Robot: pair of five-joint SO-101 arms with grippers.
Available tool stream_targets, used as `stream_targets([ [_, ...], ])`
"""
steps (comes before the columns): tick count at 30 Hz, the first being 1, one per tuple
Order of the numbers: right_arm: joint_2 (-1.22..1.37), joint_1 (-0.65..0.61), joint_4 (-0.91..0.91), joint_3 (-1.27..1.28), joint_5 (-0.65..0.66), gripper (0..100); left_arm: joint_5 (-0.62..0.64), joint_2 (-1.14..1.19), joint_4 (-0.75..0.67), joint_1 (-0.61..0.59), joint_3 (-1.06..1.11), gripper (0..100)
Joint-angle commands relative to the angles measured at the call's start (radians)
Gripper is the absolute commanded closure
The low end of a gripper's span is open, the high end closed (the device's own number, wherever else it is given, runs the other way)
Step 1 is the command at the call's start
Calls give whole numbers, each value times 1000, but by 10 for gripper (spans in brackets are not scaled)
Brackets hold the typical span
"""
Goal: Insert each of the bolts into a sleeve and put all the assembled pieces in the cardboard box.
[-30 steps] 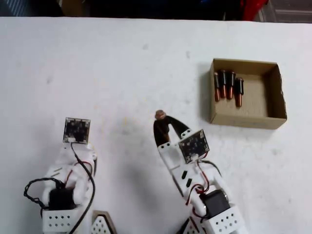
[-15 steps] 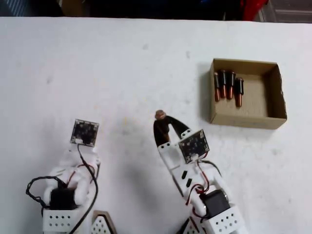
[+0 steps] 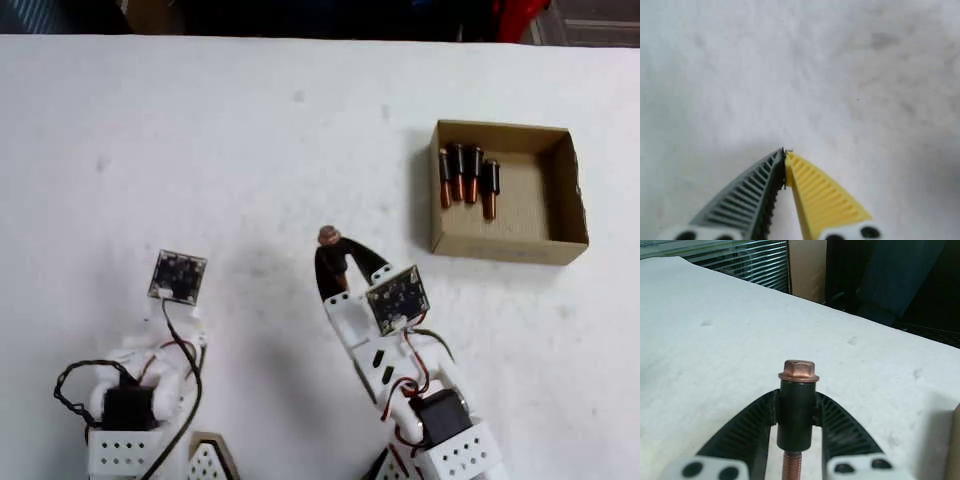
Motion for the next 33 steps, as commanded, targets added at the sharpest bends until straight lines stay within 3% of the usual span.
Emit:
stream_targets([
  [1,-10,8,21,9,-3,981,-6,-10,11,12,-3,977],
  [10,-13,25,70,5,-2,982,-6,-10,11,7,-3,977],
  [14,-13,128,125,-57,43,982,-11,-10,11,7,-3,977],
  [22,-7,303,450,-282,75,982,-11,-10,11,7,-3,977],
  [33,-2,476,622,-512,158,983,-11,-10,11,7,-3,977],
])
